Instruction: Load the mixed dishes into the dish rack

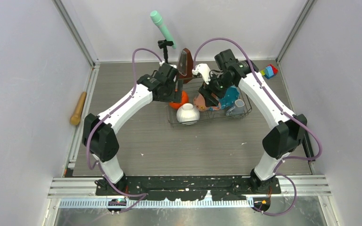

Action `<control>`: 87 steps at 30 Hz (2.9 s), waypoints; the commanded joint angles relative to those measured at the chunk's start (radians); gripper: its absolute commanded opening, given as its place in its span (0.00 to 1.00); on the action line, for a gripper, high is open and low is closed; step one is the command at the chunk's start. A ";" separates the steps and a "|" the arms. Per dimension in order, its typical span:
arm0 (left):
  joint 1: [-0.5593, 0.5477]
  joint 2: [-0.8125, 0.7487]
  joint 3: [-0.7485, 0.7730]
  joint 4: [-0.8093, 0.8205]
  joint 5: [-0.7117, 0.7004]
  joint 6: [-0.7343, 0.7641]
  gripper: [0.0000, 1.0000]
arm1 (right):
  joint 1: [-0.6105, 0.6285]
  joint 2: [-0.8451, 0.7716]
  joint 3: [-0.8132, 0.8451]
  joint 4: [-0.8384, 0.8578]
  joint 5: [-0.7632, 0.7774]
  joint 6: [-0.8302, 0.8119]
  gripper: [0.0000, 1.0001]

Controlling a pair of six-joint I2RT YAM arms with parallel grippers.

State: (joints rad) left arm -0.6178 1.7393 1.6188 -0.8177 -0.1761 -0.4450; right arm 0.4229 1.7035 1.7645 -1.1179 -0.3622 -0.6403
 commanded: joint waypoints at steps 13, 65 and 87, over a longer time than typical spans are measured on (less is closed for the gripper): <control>0.092 -0.077 -0.050 0.033 0.165 -0.050 0.78 | 0.059 0.153 0.152 -0.122 0.232 -0.142 0.00; 0.274 -0.259 -0.142 -0.037 0.279 -0.003 0.79 | 0.117 0.047 -0.073 0.208 0.103 -0.284 0.97; 0.339 -0.745 -0.744 0.542 0.121 0.022 0.89 | -0.181 -0.557 -0.563 0.709 0.509 0.877 0.98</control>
State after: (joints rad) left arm -0.2802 1.0634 0.9672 -0.4664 -0.0132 -0.4191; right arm 0.2955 1.2556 1.3045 -0.4530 -0.1165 -0.0143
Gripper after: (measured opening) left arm 0.887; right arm 0.977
